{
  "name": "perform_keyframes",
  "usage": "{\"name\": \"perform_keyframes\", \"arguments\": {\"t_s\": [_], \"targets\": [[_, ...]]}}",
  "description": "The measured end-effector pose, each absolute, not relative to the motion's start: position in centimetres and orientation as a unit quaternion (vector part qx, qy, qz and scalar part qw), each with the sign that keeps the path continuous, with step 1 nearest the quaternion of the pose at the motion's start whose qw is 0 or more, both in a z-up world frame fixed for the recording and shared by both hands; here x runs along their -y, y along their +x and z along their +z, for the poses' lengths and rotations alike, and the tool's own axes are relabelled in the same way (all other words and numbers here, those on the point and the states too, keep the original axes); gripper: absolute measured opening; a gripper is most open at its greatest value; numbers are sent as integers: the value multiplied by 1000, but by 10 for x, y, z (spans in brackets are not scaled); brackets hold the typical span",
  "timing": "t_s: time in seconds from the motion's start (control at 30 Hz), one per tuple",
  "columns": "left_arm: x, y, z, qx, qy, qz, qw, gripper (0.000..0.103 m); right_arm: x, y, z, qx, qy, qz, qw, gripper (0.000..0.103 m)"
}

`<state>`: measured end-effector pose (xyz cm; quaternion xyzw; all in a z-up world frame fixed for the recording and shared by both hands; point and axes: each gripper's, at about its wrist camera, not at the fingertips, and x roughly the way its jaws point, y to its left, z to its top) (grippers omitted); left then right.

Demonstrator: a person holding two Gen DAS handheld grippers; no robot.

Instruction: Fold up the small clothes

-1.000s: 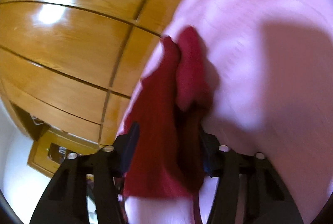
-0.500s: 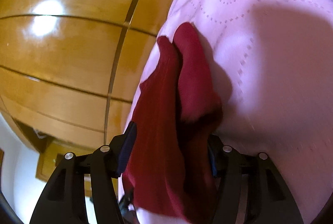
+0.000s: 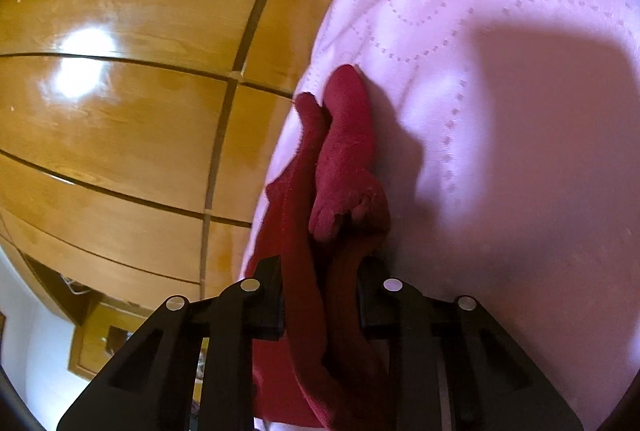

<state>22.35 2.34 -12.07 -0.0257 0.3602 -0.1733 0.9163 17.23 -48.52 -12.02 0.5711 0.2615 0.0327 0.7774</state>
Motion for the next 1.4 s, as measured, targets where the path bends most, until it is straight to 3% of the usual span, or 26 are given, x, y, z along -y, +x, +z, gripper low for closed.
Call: {"name": "perform_keyframes", "arguments": {"t_s": [0.2,0.5,0.83,1.07,1.4], "targets": [[-61,219,-106,-326,-41,-108,938,101,468,169,-81,-253,517,23,817,25],[-100,228,-132,-389,-82,-56,916,101,421,181,-19,-239,444,31,863,25],[-102,218,-141,-383,-90,-62,917,101,353,208,31,-237,382,83,889,24],[-113,208,-137,-384,-114,-66,914,101,302,226,43,-257,336,117,899,24],[-140,193,-133,-387,-174,-60,903,101,227,261,14,-324,298,178,880,24]]}}
